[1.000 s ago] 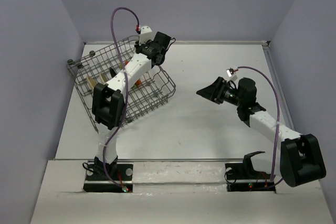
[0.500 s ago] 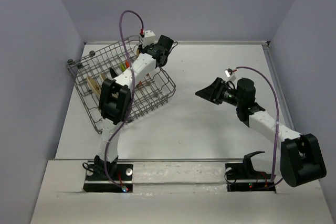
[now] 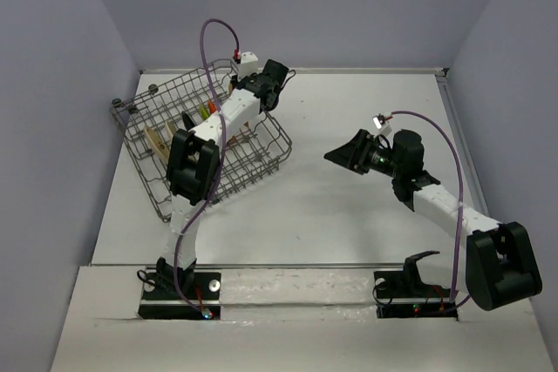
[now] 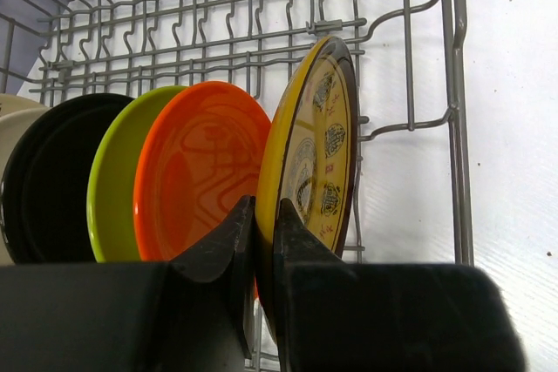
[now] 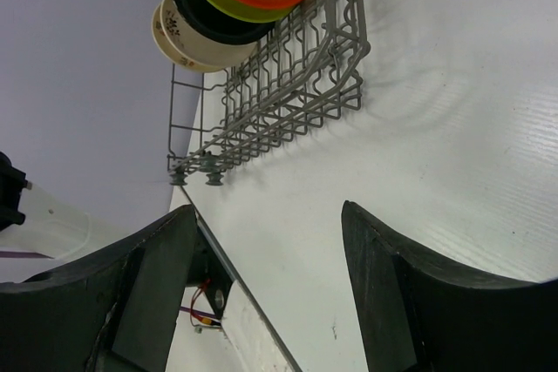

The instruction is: Load the plates into the dish rack

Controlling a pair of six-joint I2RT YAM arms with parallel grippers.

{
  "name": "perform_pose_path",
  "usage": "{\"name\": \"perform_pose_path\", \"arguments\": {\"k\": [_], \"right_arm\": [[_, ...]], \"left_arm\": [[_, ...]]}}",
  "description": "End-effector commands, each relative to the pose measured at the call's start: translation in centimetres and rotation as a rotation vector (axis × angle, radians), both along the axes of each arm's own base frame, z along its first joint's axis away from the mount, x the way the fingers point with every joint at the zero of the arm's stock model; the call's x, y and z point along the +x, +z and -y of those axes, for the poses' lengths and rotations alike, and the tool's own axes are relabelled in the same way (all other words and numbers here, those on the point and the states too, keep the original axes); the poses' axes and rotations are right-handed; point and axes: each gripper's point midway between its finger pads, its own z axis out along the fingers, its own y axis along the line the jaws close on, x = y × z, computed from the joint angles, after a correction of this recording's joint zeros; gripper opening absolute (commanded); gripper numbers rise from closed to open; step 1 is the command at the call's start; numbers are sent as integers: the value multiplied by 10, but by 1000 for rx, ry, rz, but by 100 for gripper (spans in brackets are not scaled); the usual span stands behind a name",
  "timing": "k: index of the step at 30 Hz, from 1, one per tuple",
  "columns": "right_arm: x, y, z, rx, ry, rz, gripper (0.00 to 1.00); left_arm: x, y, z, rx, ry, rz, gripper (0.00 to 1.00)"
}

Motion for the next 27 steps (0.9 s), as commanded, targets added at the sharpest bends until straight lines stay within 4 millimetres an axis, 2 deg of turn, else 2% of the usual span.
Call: {"name": "perform_pose_path", "arguments": {"k": [1, 11, 16, 20, 24, 27], "right_arm": [[3, 9, -2, -5, 5, 53, 73], [4, 7, -2, -9, 3, 51, 73], [7, 5, 2, -23, -30, 50, 73], [7, 7, 3, -31, -33, 60, 73], [5, 7, 0, -31, -18, 65, 73], [5, 6, 0, -35, -19, 63, 73]], "left_arm": [[5, -2, -6, 2, 46, 47, 5], [1, -26, -7, 6, 48, 16, 6], [-2, -20, -10, 4, 51, 30, 16], [-3, -16, -9, -3, 39, 36, 21], [-3, -18, -8, -7, 31, 25, 33], [-4, -10, -9, -11, 31, 34, 40]]}}
